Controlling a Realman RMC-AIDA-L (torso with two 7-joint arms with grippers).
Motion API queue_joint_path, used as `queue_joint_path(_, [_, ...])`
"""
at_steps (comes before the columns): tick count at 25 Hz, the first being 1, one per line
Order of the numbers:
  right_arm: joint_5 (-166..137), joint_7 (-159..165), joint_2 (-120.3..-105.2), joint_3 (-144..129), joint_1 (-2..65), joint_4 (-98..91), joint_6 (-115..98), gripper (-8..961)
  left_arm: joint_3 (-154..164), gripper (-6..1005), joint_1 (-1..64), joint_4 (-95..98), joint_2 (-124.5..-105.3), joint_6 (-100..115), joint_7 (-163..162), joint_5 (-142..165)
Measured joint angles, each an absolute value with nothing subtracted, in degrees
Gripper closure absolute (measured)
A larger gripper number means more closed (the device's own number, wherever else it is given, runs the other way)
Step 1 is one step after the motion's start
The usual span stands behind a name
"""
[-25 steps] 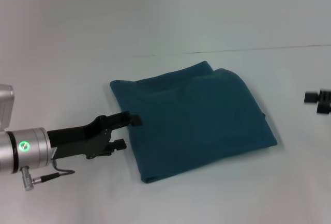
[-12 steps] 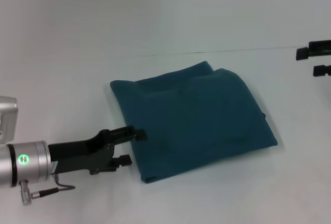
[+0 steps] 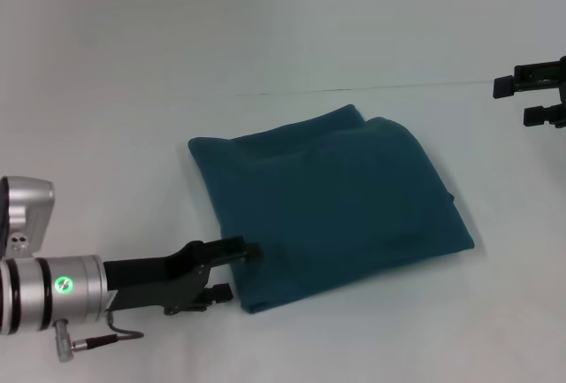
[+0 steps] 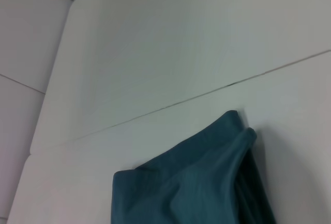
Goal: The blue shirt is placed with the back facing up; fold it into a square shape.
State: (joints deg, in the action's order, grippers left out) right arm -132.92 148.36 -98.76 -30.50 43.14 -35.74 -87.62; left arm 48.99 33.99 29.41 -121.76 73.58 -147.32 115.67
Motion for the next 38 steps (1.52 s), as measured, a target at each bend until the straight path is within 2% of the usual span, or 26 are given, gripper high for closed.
queue_joint_path(25, [-132.62,147.86,-98.81,-30.14,42.98,-35.77,-87.65,39,50.43,48,37.92,24.95,-123.07,67.04,-146.07,115.27])
queue_joint_path(33, [-132.62,147.83,-98.76,-29.91,42.9,-35.77,-87.96,39,50.59,88,38.51,25.74,-123.11,67.04,-146.35,115.48])
queue_joint_path(38, [-132.62,147.83,-98.73,-29.82,42.89,-35.77,-88.02,39,50.84,297,38.45,26.12,-123.12,67.31,-146.48,115.76])
